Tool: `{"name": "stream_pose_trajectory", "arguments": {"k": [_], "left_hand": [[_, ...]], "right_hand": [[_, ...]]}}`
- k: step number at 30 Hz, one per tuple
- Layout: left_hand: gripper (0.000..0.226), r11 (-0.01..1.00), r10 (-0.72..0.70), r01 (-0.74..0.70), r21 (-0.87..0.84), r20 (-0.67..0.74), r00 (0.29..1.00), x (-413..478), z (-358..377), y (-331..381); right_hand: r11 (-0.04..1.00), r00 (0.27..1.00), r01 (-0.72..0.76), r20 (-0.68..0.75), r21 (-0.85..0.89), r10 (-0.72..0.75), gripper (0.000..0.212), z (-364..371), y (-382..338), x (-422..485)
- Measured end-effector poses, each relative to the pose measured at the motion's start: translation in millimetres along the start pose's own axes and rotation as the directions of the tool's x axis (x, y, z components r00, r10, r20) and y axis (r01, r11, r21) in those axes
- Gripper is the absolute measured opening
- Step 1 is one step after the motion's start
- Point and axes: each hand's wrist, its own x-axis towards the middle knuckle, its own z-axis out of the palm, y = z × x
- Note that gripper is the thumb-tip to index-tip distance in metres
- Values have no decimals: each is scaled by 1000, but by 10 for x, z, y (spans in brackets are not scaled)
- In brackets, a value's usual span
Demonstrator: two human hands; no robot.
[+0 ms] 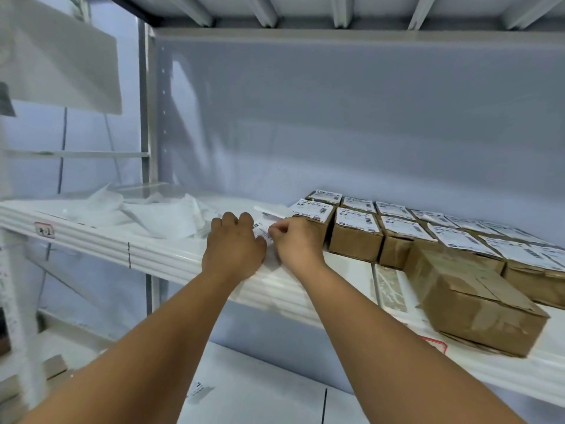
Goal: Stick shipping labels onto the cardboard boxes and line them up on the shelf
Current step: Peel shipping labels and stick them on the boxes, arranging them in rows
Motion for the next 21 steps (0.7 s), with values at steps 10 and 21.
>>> {"name": "stream_pose_trajectory", "arguments": {"k": [10, 21], "left_hand": [[56, 946, -46, 48, -320, 13, 999, -13, -75, -13], [30, 928, -25, 22, -373, -2, 1000, -20, -136, -32]], "right_hand": [[997, 997, 40, -74, 62, -35, 44, -102, -39, -106], [983, 990, 30, -138, 181, -5, 34, -98, -30, -61]]}}
